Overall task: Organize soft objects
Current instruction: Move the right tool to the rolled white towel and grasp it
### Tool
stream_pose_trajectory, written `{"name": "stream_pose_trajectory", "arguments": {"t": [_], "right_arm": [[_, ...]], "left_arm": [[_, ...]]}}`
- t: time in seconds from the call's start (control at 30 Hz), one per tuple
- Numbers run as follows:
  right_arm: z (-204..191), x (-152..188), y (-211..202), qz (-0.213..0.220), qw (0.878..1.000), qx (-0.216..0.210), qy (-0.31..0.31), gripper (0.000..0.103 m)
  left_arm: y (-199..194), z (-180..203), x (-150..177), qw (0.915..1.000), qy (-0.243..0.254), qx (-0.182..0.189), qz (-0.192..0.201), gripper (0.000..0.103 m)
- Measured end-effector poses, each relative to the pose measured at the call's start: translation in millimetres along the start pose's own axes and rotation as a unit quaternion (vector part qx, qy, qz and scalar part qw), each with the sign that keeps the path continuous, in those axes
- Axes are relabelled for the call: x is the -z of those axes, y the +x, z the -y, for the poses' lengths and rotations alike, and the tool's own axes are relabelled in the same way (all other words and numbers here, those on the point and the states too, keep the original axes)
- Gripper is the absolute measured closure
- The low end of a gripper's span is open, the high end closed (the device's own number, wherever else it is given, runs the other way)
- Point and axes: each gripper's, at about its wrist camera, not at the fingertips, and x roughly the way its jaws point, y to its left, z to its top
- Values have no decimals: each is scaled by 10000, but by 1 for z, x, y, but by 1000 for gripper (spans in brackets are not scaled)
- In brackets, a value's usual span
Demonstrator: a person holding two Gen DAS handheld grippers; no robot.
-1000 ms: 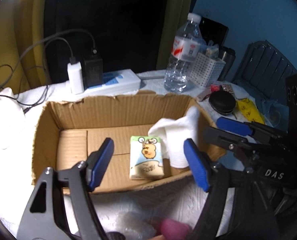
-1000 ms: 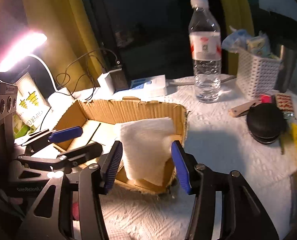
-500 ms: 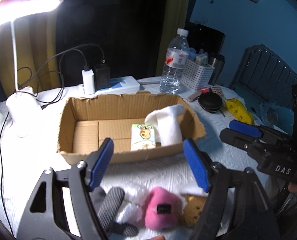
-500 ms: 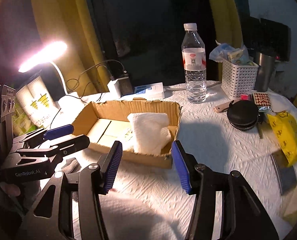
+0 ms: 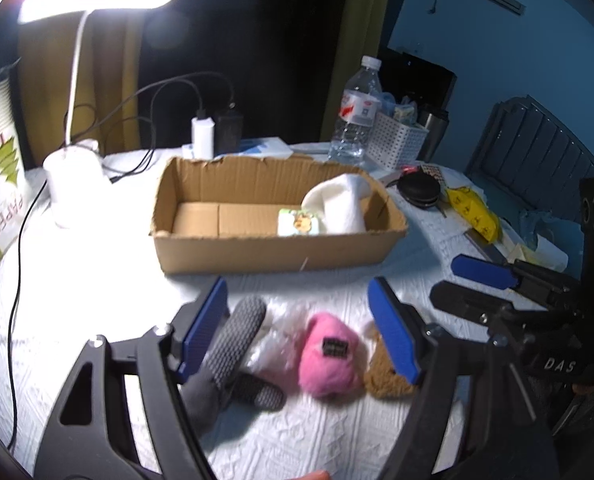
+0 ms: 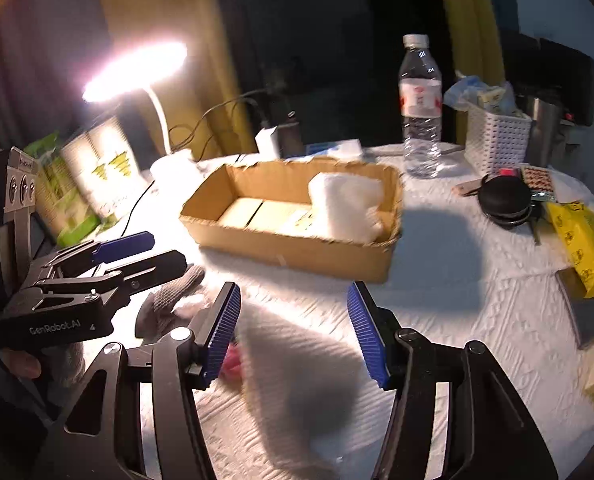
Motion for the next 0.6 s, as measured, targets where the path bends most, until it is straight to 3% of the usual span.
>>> {"name": "stream_pose_trajectory", "arguments": {"t": [0.23, 0.27, 0.3, 0.37, 0.6], "right_arm": [[-21, 11, 18, -284, 9991, 68, -314, 45], [-22, 12, 20, -297, 9990, 131, -316, 56], [-20, 13, 22, -292, 9990, 181, -289, 77], [-15, 14, 22, -261, 9991, 235, -228, 94], [19, 20, 1, 14, 9982, 607, -7, 97]], "left_arm": [[-5, -9, 12, 9999, -73, -84, -69, 29], [-6, -9, 14, 9999, -68, -93, -69, 29], [-7, -9, 15, 9999, -57, -100, -69, 29], [-9, -8, 17, 9999, -34, -112, -67, 29], [-4, 13, 20, 9998, 129, -35, -158, 29]]}}
